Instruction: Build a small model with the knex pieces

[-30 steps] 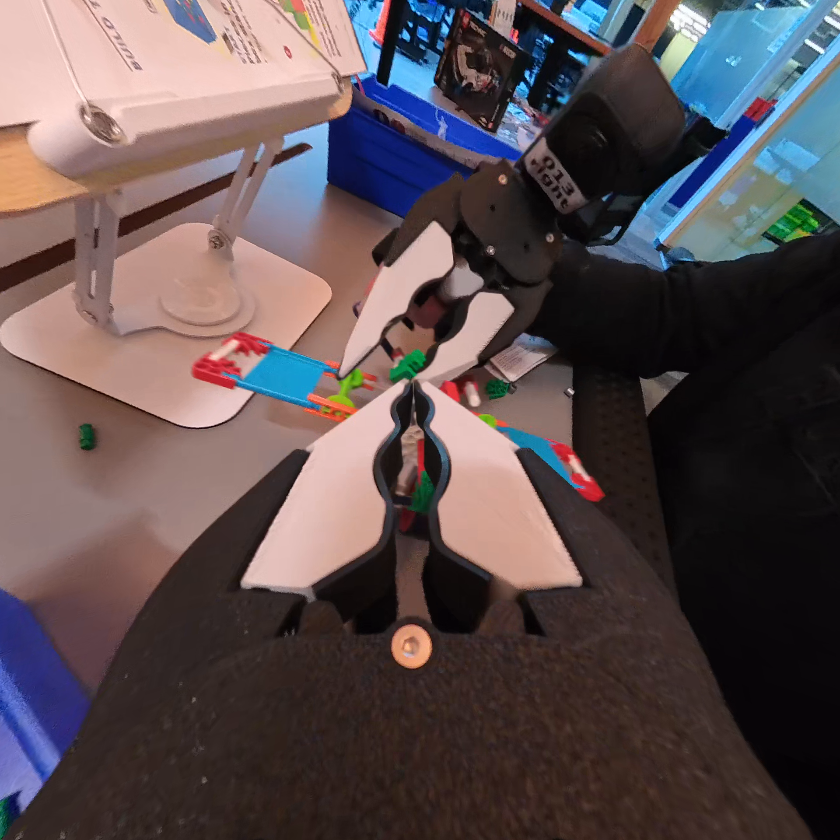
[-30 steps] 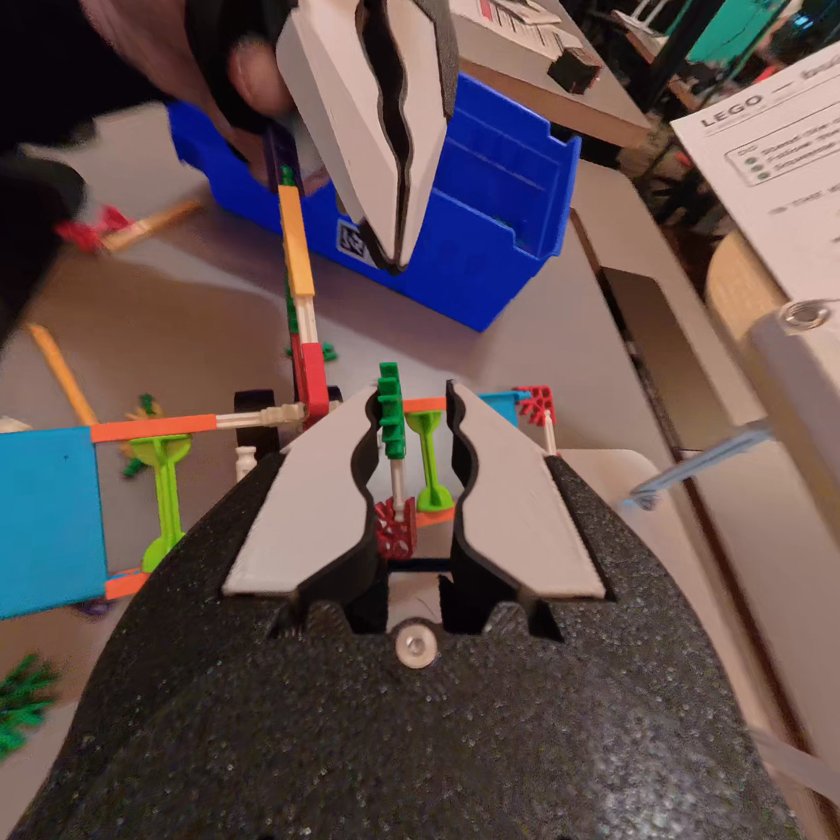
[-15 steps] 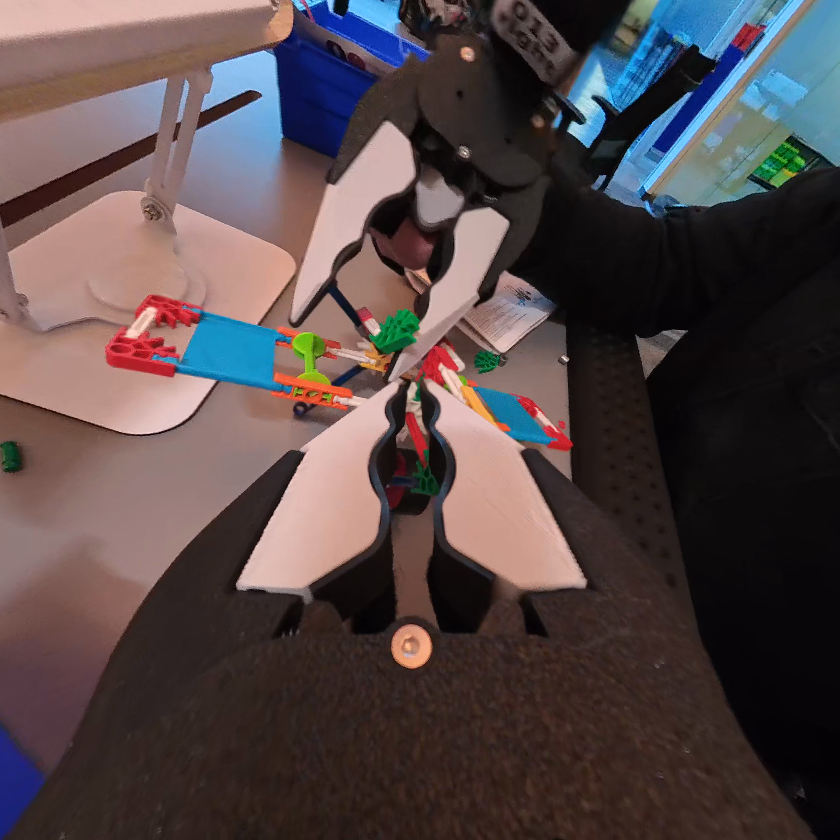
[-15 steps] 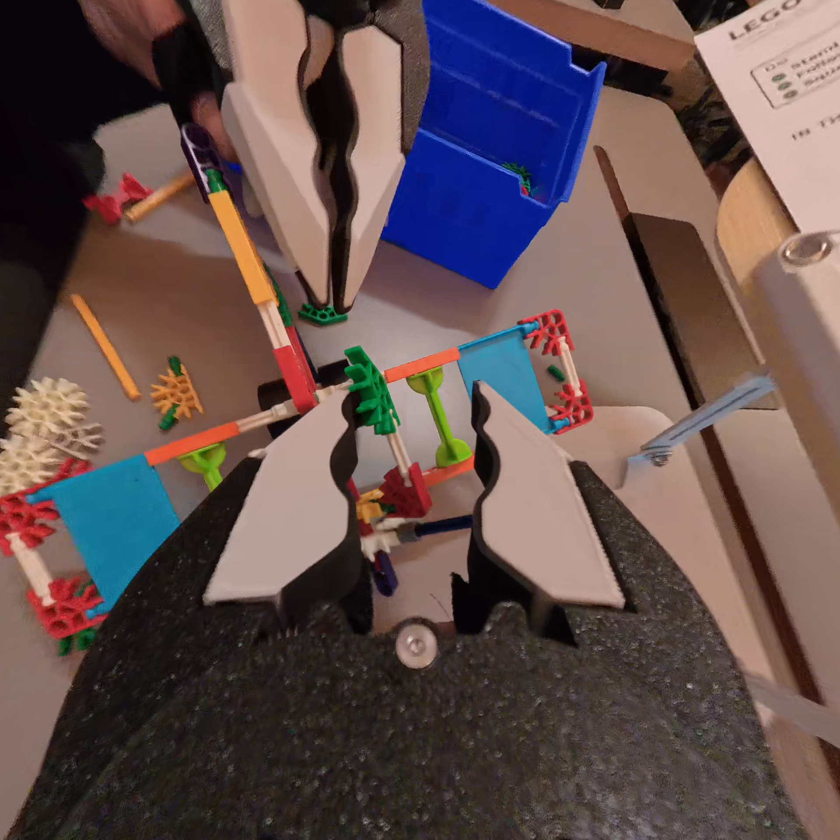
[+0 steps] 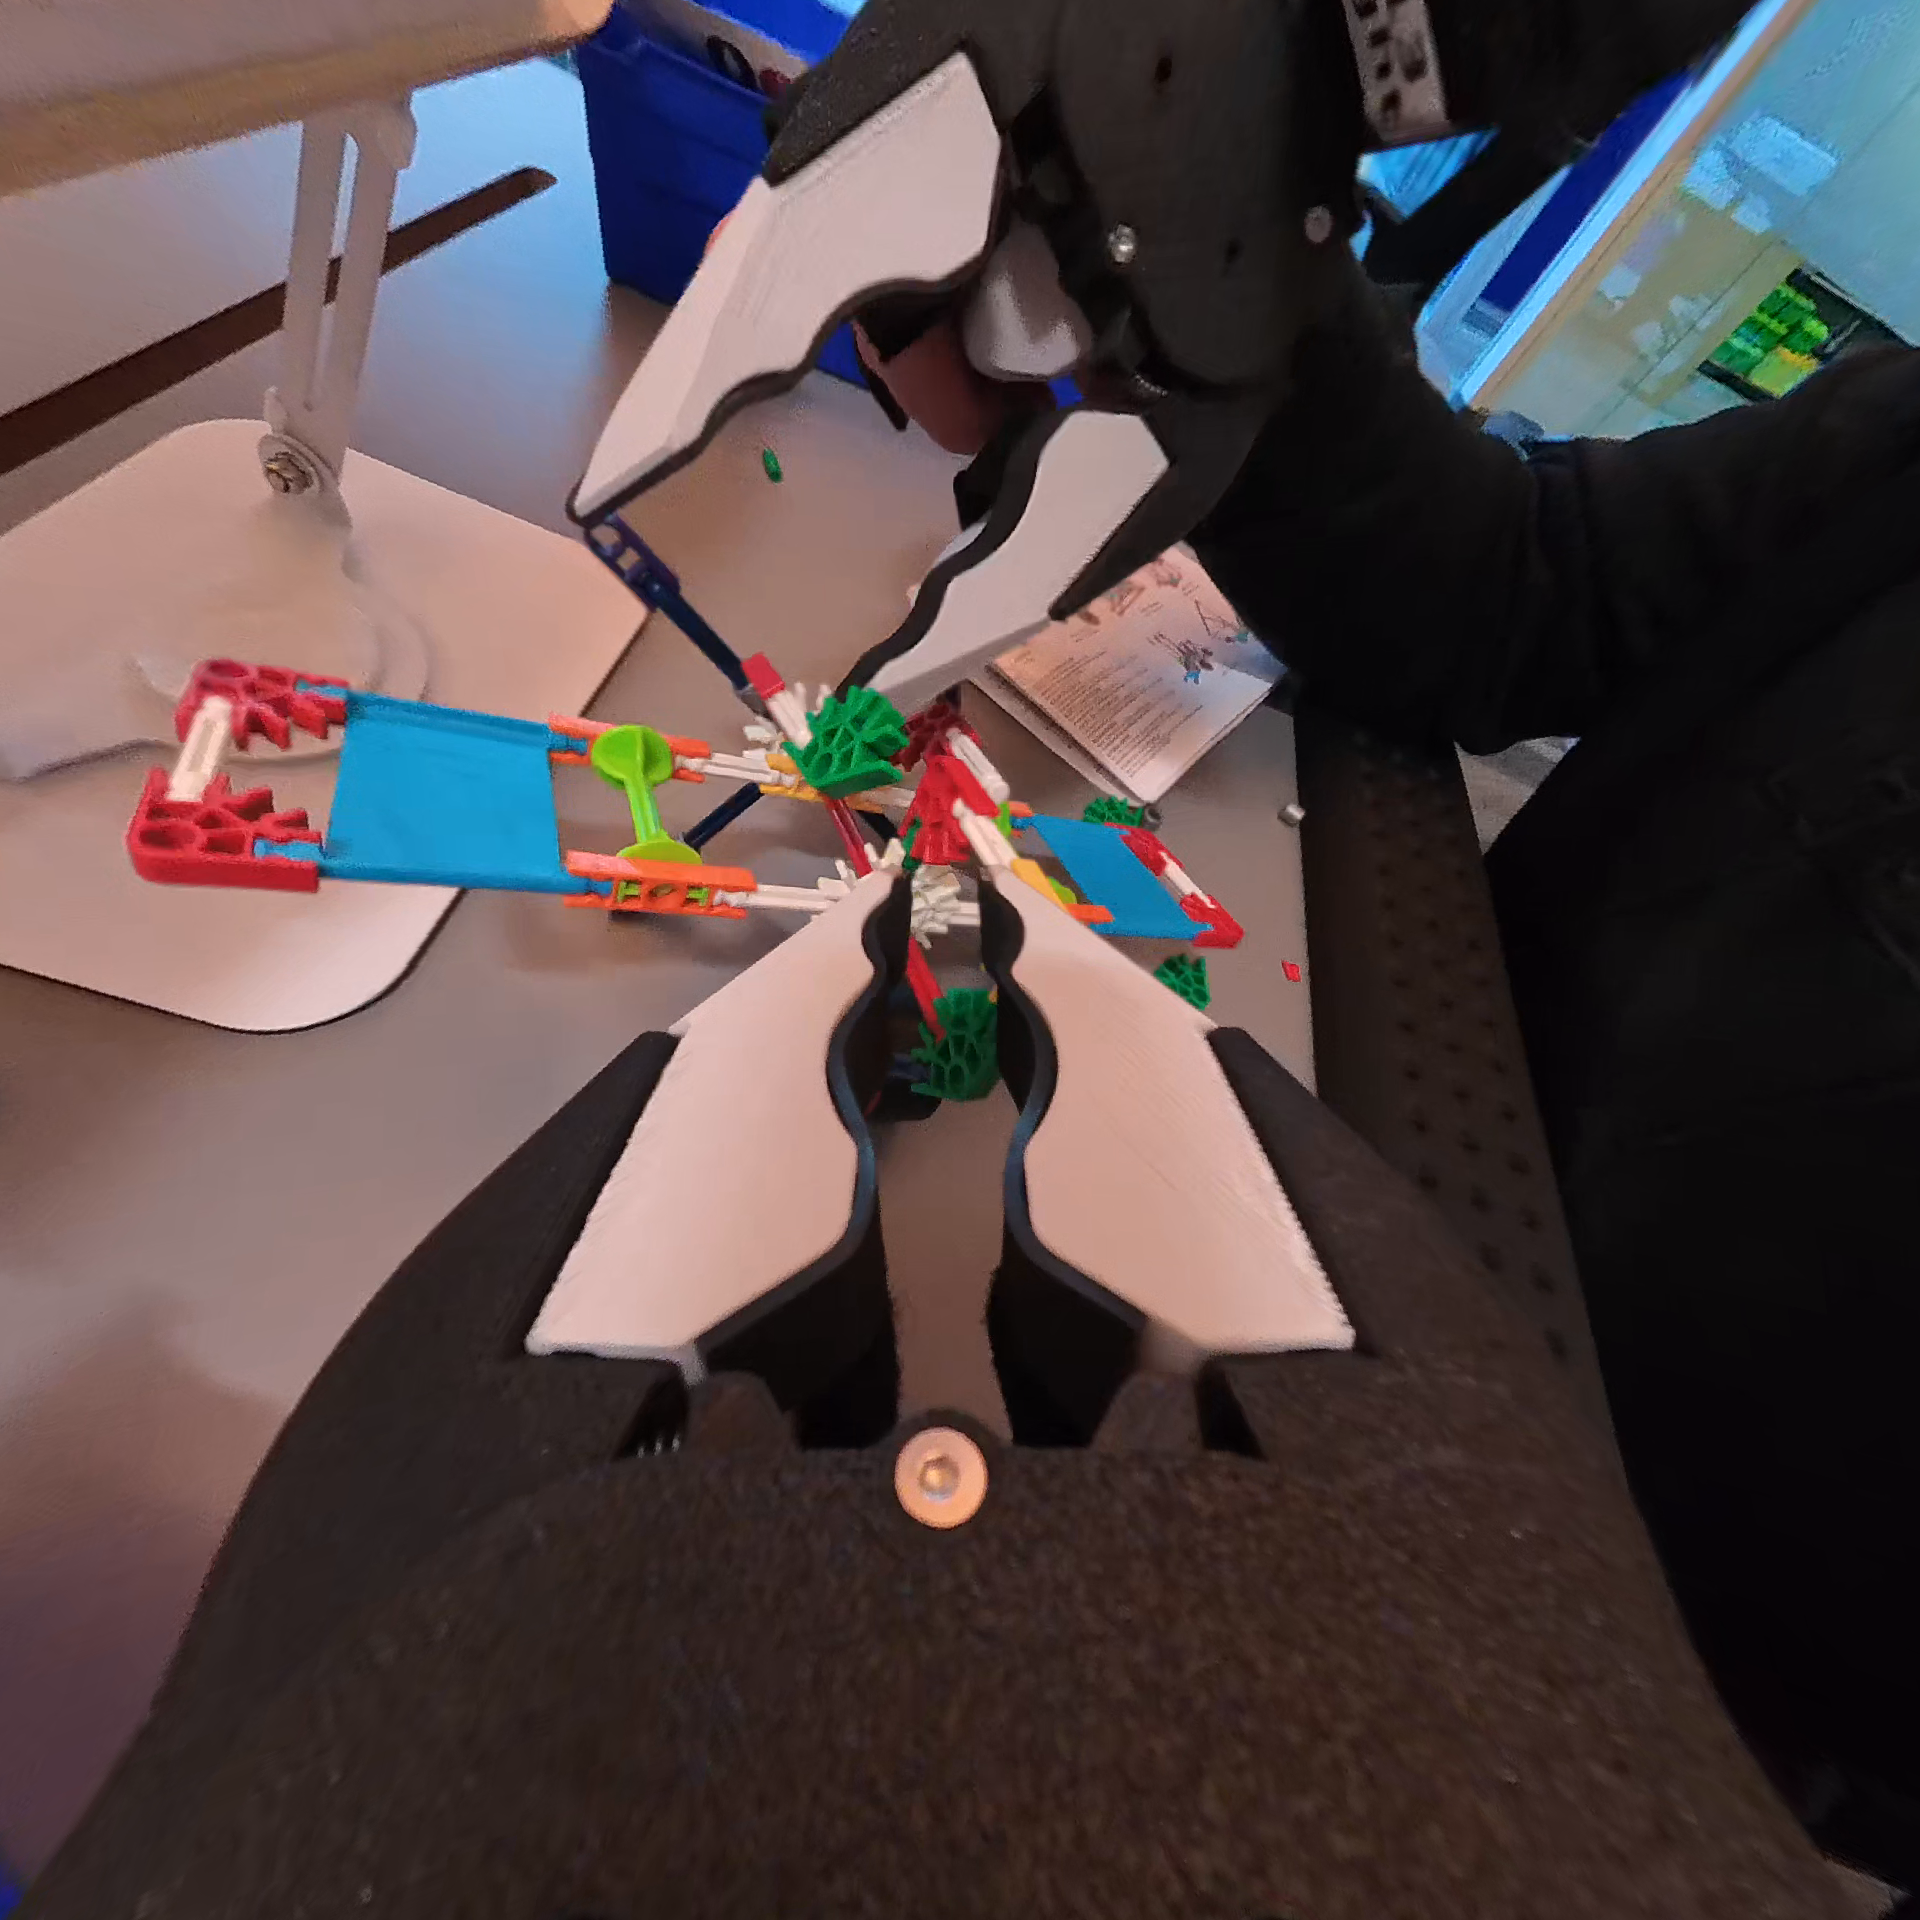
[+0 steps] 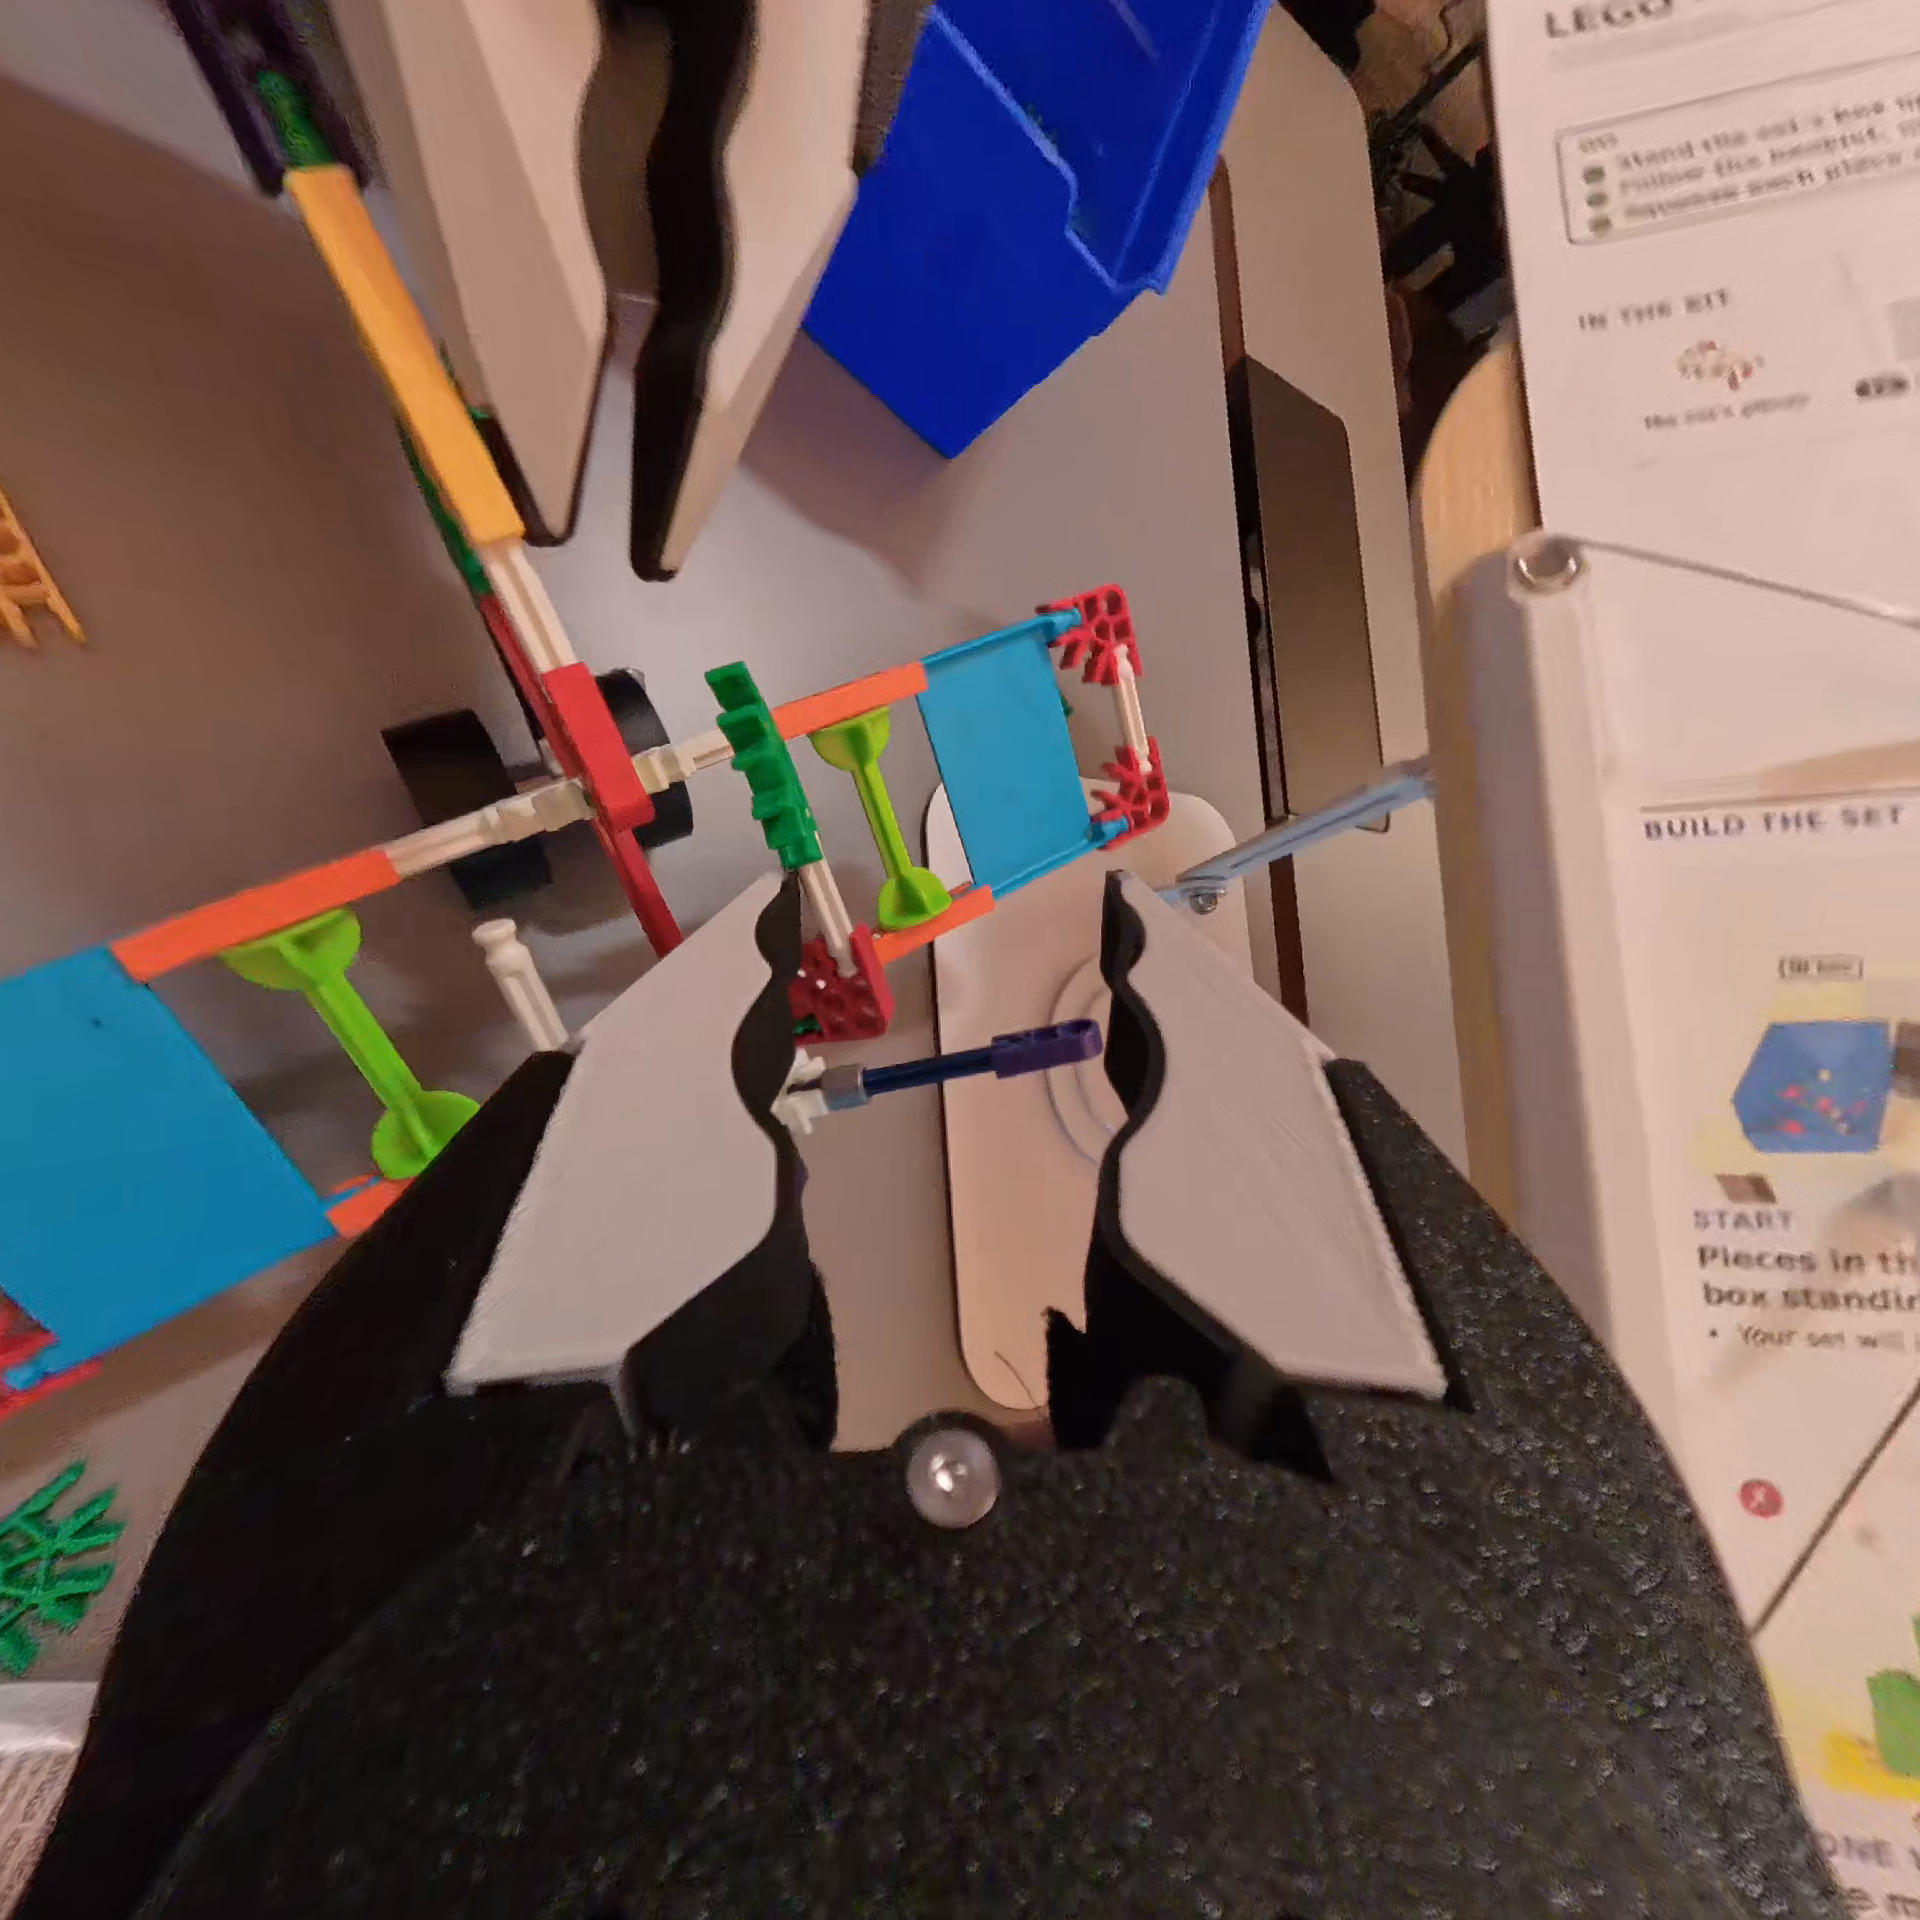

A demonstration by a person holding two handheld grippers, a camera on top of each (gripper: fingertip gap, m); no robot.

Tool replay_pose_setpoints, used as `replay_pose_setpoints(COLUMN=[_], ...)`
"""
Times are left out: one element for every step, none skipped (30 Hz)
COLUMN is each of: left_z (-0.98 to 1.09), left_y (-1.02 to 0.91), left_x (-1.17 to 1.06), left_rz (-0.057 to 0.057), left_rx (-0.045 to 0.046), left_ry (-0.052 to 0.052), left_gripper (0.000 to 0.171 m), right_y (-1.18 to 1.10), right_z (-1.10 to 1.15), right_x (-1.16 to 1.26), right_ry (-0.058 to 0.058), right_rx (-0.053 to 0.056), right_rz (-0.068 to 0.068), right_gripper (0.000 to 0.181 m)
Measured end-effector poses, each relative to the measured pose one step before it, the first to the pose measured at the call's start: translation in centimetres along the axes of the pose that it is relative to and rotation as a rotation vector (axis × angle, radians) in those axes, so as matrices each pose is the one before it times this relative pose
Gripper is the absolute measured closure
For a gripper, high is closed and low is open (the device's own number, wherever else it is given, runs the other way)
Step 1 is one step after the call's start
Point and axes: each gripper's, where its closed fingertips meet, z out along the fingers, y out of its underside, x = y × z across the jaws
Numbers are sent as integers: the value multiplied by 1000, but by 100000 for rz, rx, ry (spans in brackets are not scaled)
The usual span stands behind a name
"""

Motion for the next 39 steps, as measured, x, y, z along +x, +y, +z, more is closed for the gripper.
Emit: replay_pose_setpoints(left_z=[-124,-83,-23,62,120,151,163,193,168,127,132,166,179,188,261,296,326,375,197,239,102,59,15,-37,-135,-220,-256,-271,-247,-280,-291,-250,-197,-130,-154,-264,-374,-320,-215], left_y=[-252,-212,-193,-165,-89,-77,-103,-35,-149,-288,-311,-206,-139,-87,23,95,330,380,-357,94,-97,43,92,60,-76,-51,-187,-211,-180,-187,-233,-207,8,148,-47,-318,-539,-357,35], left_x=[160,283,179,85,9,-175,-327,-266,-334,-260,-235,-356,-517,-310,45,-54,-367,-210,249,123,-46,-256,-245,-63,-59,-341,-224,85,101,-394,-163,98,-166,-377,-143,-190,-254,69,180], left_rz=[341,456,150,207,327,809,1388,1761,2758,2851,2534,2775,2037,1479,1293,1294,1281,-170,-1756,-672,-518,-270,328,-929,-1377,-239,-1158,-1974,-752,-2439,-4531,-3694,-1089,1029,2429,3424,4257,4142,5062], left_rx=[1248,897,696,415,-102,-473,-748,-1614,-1377,-548,-649,-1267,-1628,-1497,-1769,-1856,-2854,-2886,2128,-364,854,8,108,504,1537,1368,2491,3126,3093,3416,4000,3570,1300,-963,-1071,-581,-252,-2216,-5363], left_ry=[673,1391,690,280,-144,-1398,-2711,-2505,-3336,-2821,-2131,-2576,-3100,-1335,1017,243,-1806,-360,3132,2182,950,-182,-222,1558,1873,-250,879,3467,3083,465,2709,3817,340,-2805,-2537,-3891,-5051,-3268,-3260], left_gripper=[158,156,152,152,152,153,152,152,151,150,149,149,147,145,145,145,145,144,147,149,150,150,151,152,152,154,156,157,158,158,158,159,159,156,155,155,154,151,151], right_y=[230,-13,-272,-270,-33,60,150,268,218,44,-99,-163,-79,127,261,169,45,71,185,116,53,-80,-63,-39,-84,-173,-181,-230,-264,-218,-143,-93,-62,-30,-33,-13,1,-33,-40], right_z=[-180,-227,-222,-139,-58,-30,-26,-70,-122,-119,15,169,350,523,614,584,557,524,439,256,92,2,-19,2,-10,-21,19,-11,-36,-18,-5,25,64,82,60,65,59,39,7], right_x=[243,69,-57,-312,-488,-200,174,230,272,311,-79,-542,-394,-156,-113,-148,-225,-312,-88,242,130,70,81,-27,-66,-14,-84,-98,-44,29,104,181,110,-13,-80,-84,-27,-42,-31], right_ry=[326,464,-41,-1353,-2342,-637,751,82,-163,59,-1885,-3759,-2105,-559,-409,-683,-1609,-2354,-615,1500,93,-442,90,-388,-644,-317,-711,-935,-838,-293,432,879,706,202,-21,-135,-118,-513,-455], right_rx=[163,589,962,377,-901,-683,-113,122,1024,1984,2334,2080,1318,-251,-1124,-294,513,221,-447,-384,-314,630,872,691,807,981,1067,1548,1805,1627,1125,565,-65,-235,-56,28,14,232,278], right_rz=[199,-1224,-387,-372,-923,-1001,118,1237,1605,2324,2441,1244,474,544,391,516,1638,1774,210,-572,534,1055,489,371,747,754,799,1211,1923,1347,923,1205,1102,491,-182,-100,458,761,719], right_gripper=[123,122,119,115,113,113,115,119,122,130,141,149,154,155,155,157,157,157,161,168,170,171,172,173,173,174,174,175,175,175,175,175,174,174,174,174,175,175,175])
